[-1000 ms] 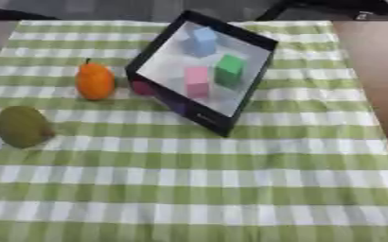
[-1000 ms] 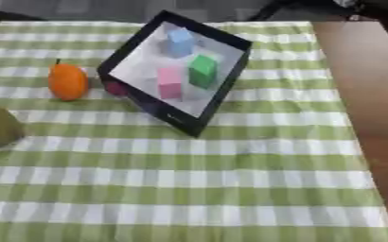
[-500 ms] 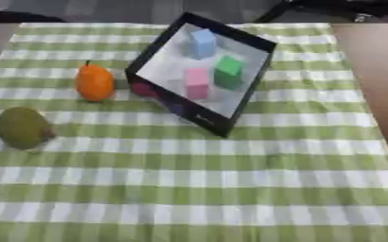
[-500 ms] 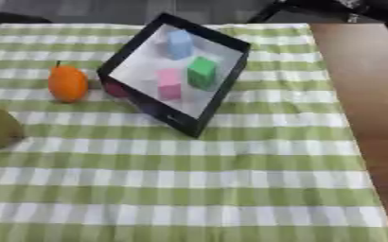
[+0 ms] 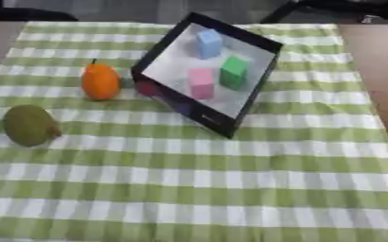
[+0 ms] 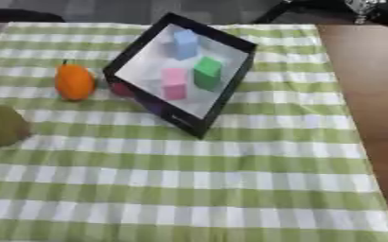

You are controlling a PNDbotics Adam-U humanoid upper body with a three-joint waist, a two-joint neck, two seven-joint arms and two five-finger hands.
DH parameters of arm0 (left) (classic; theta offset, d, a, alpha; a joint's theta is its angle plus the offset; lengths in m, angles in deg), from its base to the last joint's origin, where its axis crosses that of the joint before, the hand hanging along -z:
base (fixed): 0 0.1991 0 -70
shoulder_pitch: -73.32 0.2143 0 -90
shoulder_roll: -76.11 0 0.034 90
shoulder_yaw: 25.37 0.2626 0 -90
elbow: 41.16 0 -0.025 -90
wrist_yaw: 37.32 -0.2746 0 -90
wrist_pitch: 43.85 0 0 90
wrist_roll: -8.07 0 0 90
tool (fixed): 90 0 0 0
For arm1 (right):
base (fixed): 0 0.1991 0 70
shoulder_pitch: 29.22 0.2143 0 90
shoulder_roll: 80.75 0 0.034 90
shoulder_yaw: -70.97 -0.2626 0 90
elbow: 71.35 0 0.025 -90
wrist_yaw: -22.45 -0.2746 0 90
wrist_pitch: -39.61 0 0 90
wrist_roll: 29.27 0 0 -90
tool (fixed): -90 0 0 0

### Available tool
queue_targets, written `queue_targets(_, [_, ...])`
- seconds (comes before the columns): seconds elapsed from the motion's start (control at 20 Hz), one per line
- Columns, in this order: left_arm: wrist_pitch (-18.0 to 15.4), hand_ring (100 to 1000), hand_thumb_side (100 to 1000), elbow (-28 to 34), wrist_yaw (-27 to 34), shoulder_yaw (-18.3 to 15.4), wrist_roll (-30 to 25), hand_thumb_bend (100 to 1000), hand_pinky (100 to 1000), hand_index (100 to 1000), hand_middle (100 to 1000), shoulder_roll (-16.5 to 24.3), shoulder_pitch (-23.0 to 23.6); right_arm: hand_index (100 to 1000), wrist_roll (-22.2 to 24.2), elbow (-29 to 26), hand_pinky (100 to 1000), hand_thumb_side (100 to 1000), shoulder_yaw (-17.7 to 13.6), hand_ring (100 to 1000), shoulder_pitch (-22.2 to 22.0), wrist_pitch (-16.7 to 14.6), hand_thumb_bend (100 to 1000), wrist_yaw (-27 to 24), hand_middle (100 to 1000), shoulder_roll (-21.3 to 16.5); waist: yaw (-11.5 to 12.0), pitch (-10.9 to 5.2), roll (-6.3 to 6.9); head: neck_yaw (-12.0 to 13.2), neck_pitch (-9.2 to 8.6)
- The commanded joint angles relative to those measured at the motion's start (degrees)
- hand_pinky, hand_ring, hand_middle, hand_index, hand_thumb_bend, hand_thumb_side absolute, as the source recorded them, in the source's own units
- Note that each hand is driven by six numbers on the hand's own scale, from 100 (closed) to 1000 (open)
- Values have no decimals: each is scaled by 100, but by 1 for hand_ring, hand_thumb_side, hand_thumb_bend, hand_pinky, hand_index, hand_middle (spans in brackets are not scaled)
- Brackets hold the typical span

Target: Pick up objects on the table and place them in the box.

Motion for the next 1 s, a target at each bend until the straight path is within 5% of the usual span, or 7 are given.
queue_targets(0.05, [-100, 802, 100, -265, 12, -25, -8, 752, 849, 825, 751, 14, -146, 763, -25, -11, 935, 323, -95, 761, 39, 0, 293, -4, 667, -108, -7, -143, 29, 29, -13])
queue_targets(0.65, [-57, 792, 100, -857, 274, -76, 264, 769, 851, 830, 753, -305, -311, 762, -10, 61, 935, 329, -104, 760, 0, 33, 294, 27, 665, -49, -21, -115, 32, -51, -13])
queue_targets(1.0, [-186, 799, 100, -1182, -171, -24, 601, 792, 853, 835, 764, -722, -645, 766, 40, 115, 941, 340, -78, 762, 82, 46, 270, 31, 671, 1, -62, -119, 25, -16, -13])
